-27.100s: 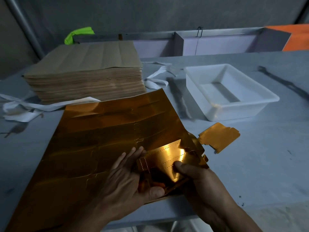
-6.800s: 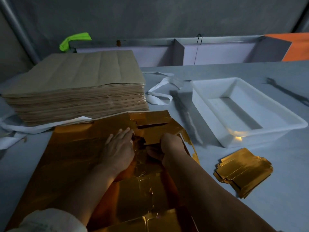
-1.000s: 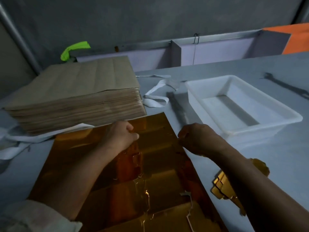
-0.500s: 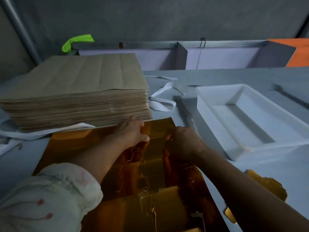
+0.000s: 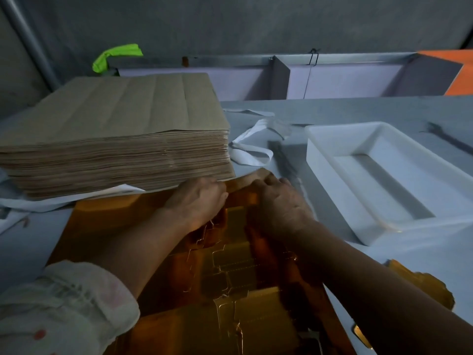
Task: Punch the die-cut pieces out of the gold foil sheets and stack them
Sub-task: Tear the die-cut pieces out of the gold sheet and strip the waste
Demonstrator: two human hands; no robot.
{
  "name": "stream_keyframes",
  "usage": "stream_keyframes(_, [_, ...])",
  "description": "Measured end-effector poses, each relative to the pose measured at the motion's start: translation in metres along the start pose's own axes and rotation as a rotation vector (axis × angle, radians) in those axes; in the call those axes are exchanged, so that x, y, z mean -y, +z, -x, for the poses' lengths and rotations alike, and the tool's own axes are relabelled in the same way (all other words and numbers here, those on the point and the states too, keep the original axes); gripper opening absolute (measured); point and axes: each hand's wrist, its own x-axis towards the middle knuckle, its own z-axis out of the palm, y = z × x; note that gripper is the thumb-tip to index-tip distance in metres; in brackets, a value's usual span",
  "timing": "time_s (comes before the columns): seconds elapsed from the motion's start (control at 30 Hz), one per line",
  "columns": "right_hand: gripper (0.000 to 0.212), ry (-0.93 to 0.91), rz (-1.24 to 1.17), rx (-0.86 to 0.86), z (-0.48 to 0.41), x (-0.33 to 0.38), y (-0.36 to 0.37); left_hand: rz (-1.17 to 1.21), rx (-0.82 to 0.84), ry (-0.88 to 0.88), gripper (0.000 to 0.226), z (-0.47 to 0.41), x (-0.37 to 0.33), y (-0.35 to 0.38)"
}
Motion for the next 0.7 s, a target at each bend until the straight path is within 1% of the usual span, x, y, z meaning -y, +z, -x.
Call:
stream_keyframes(0.07, [0.049, -0.095, 0.134, -0.115, -0.006, 0.007, 0.005, -0.008, -0.071, 0.004, 0.028, 0.001, 0.000, 0.003])
stream_keyframes(0.17, [0.039, -0.194, 0.253, -0.226, -0.016, 0.019, 0.013, -0.004, -0.122, -0.043, 0.026, 0.002, 0.003, 0.009])
stream_keyframes(0.27, [0.037, -0.207, 0.290, -0.350, -0.020, 0.032, 0.014, 0.011, -0.081, -0.105, 0.019, 0.004, 0.005, 0.014])
stream_keyframes(0.33, [0.032, -0.228, 0.360, -0.391, -0.023, 0.037, 0.016, 0.064, -0.067, -0.132, 0.019, 0.006, 0.006, 0.020])
stream_keyframes(0.4, [0.035, -0.268, 0.368, -0.325, -0.027, 0.035, 0.022, 0.196, -0.122, -0.180, 0.025, 0.008, 0.008, 0.024])
stream_keyframes(0.43, [0.037, -0.273, 0.362, -0.290, -0.030, 0.032, 0.026, 0.254, -0.146, -0.216, 0.032, 0.008, 0.010, 0.027])
stream_keyframes(0.47, [0.038, -0.274, 0.361, -0.273, -0.032, 0.029, 0.029, 0.270, -0.127, -0.251, 0.040, 0.008, 0.013, 0.030])
stream_keyframes(0.5, [0.037, -0.272, 0.362, -0.259, -0.034, 0.028, 0.031, 0.243, -0.056, -0.277, 0.047, 0.009, 0.015, 0.035])
stream_keyframes(0.57, [0.036, -0.273, 0.364, -0.236, -0.036, 0.027, 0.035, 0.172, 0.107, -0.295, 0.054, 0.013, 0.020, 0.045])
stream_keyframes(0.6, [0.035, -0.281, 0.371, -0.226, -0.037, 0.027, 0.036, 0.163, 0.154, -0.296, 0.055, 0.015, 0.023, 0.051])
stream_keyframes(0.63, [0.035, -0.286, 0.373, -0.210, -0.037, 0.027, 0.038, 0.167, 0.169, -0.296, 0.055, 0.017, 0.025, 0.056])
stream_keyframes(0.7, [0.034, -0.288, 0.350, -0.190, -0.036, 0.023, 0.040, 0.171, 0.143, -0.296, 0.054, 0.018, 0.028, 0.063])
